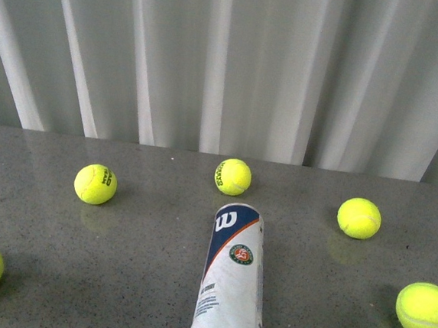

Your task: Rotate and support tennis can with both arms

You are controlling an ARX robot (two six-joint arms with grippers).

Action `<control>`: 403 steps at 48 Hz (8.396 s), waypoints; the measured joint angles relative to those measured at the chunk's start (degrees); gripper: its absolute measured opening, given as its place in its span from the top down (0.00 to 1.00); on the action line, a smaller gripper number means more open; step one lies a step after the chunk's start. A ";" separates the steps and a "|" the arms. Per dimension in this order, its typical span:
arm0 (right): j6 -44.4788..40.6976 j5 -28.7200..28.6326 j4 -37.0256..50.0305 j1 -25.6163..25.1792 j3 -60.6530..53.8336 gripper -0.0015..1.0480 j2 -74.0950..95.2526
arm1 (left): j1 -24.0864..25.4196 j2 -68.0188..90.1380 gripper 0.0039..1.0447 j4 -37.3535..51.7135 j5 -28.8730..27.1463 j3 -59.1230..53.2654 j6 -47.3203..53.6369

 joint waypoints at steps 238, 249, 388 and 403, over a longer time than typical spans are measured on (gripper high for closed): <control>-76.17 -18.62 -10.78 22.34 65.90 0.75 119.51 | 0.00 -0.04 0.06 0.00 -0.02 0.00 0.00; -76.02 -18.53 -9.42 21.53 64.76 0.43 120.15 | 0.00 -0.04 0.06 0.00 0.00 0.00 0.00; 0.00 0.04 30.47 0.00 -0.02 0.97 30.86 | 0.00 -0.02 0.06 0.00 -0.02 0.00 0.00; 0.00 0.02 21.49 0.00 -0.02 0.97 21.27 | 0.00 -0.02 0.06 0.00 -0.02 0.00 0.00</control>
